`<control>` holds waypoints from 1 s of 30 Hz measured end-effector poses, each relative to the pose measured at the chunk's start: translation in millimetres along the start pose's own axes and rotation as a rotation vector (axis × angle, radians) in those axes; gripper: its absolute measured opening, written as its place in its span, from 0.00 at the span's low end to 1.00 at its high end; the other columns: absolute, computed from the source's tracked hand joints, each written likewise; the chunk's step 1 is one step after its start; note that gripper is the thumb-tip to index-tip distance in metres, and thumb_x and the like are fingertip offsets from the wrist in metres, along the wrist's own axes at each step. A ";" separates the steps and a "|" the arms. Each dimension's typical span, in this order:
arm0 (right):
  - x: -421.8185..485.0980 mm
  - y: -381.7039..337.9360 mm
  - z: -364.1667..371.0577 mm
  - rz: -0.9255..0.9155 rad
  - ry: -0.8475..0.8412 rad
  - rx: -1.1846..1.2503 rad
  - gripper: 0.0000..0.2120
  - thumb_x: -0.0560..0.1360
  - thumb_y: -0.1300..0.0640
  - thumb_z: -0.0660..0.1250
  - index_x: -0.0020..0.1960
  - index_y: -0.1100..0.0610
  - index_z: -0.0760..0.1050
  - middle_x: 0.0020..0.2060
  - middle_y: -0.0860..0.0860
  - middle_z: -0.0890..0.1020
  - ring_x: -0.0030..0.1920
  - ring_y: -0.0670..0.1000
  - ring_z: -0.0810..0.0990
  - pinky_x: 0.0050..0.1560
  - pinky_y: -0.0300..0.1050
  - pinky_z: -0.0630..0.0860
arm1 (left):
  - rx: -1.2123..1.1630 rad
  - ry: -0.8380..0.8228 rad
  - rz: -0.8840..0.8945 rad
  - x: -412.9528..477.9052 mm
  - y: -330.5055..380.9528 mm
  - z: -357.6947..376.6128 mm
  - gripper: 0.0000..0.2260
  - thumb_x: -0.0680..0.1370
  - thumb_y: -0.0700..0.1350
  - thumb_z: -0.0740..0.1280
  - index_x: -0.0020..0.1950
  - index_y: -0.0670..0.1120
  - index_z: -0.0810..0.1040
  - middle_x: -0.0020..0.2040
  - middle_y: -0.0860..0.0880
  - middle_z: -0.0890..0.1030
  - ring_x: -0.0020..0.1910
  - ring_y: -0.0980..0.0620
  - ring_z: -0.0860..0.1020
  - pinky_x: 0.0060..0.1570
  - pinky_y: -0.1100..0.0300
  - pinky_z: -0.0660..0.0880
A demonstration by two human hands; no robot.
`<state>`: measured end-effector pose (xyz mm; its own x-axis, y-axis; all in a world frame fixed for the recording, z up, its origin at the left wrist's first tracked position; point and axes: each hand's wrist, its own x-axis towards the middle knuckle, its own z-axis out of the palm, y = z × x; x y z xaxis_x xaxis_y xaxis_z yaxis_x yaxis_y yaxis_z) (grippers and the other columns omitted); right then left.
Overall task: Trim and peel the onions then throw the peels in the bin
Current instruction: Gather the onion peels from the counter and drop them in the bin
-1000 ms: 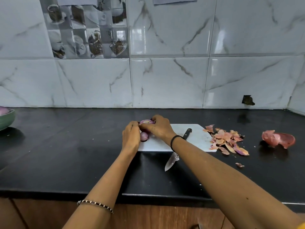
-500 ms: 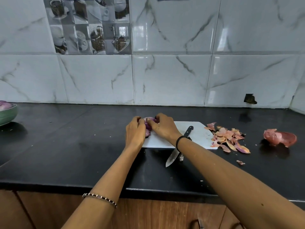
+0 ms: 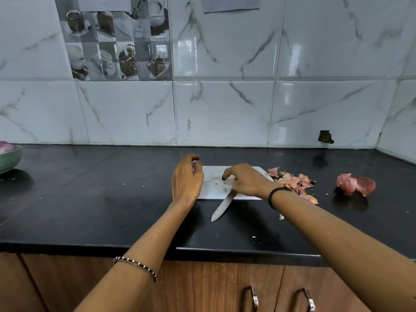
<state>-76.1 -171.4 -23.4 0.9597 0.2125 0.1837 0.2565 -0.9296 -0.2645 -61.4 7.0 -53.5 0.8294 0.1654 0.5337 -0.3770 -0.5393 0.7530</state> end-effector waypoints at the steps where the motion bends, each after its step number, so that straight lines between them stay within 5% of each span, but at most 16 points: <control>1: -2.6 6.6 -1.6 -0.023 -0.042 -0.088 0.21 0.75 0.67 0.62 0.64 0.53 0.80 0.63 0.53 0.81 0.64 0.56 0.77 0.63 0.52 0.75 | 0.001 -0.006 -0.004 -0.9 1.7 0.8 0.12 0.83 0.45 0.60 0.64 0.48 0.78 0.57 0.51 0.81 0.57 0.51 0.79 0.50 0.59 0.70; 6: -13.2 31.9 -6.9 -0.130 -0.037 -0.224 0.20 0.76 0.69 0.61 0.60 0.50 0.80 0.56 0.50 0.83 0.59 0.54 0.79 0.58 0.51 0.77 | -0.017 -0.025 -0.029 -0.8 11.5 -1.0 0.14 0.82 0.43 0.59 0.66 0.47 0.77 0.60 0.49 0.81 0.60 0.50 0.78 0.52 0.59 0.69; 10: -19.6 34.0 -17.7 -0.177 -0.055 -0.323 0.20 0.76 0.72 0.59 0.58 0.51 0.77 0.49 0.46 0.80 0.53 0.51 0.78 0.41 0.43 0.69 | -0.030 -0.044 -0.035 1.3 21.0 -9.6 0.14 0.83 0.44 0.58 0.67 0.48 0.76 0.60 0.49 0.81 0.59 0.50 0.78 0.51 0.58 0.72; 15: -24.8 36.2 -21.7 -0.174 0.017 -0.330 0.21 0.74 0.73 0.60 0.57 0.50 0.73 0.49 0.48 0.80 0.52 0.57 0.79 0.48 0.56 0.79 | -0.134 -0.014 -0.087 6.7 32.4 -15.6 0.11 0.82 0.45 0.57 0.60 0.52 0.76 0.50 0.48 0.81 0.50 0.37 0.81 0.41 0.50 0.76; 20: -29.3 29.4 -31.6 -0.003 0.054 -0.315 0.13 0.80 0.63 0.63 0.63 0.54 0.73 0.57 0.54 0.79 0.54 0.59 0.79 0.46 0.52 0.76 | -0.197 0.060 -0.151 7.4 45.3 -18.2 0.08 0.81 0.47 0.56 0.51 0.56 0.74 0.45 0.50 0.81 0.47 0.42 0.82 0.42 0.47 0.78; 26: -36.9 1.6 -35.0 0.171 0.063 -0.194 0.03 0.76 0.60 0.64 0.46 0.55 0.69 0.44 0.52 0.74 0.42 0.58 0.77 0.43 0.48 0.72 | -0.214 0.081 -0.085 -1.2 46.1 -7.0 0.10 0.82 0.43 0.57 0.54 0.52 0.77 0.47 0.49 0.81 0.46 0.46 0.80 0.42 0.51 0.76; 30: -40.3 -10.3 -31.3 0.213 0.043 -0.056 0.06 0.75 0.59 0.65 0.45 0.56 0.67 0.47 0.54 0.72 0.45 0.57 0.74 0.38 0.46 0.69 | -0.172 0.053 -0.094 -7.2 45.7 8.6 0.11 0.82 0.44 0.56 0.56 0.52 0.78 0.46 0.54 0.80 0.50 0.45 0.79 0.51 0.48 0.76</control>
<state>-121.1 -179.8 1.5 0.9856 -0.0025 0.1694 0.0403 -0.9678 -0.2485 -81.1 -26.0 -26.3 0.8434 0.2538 0.4735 -0.3673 -0.3708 0.8530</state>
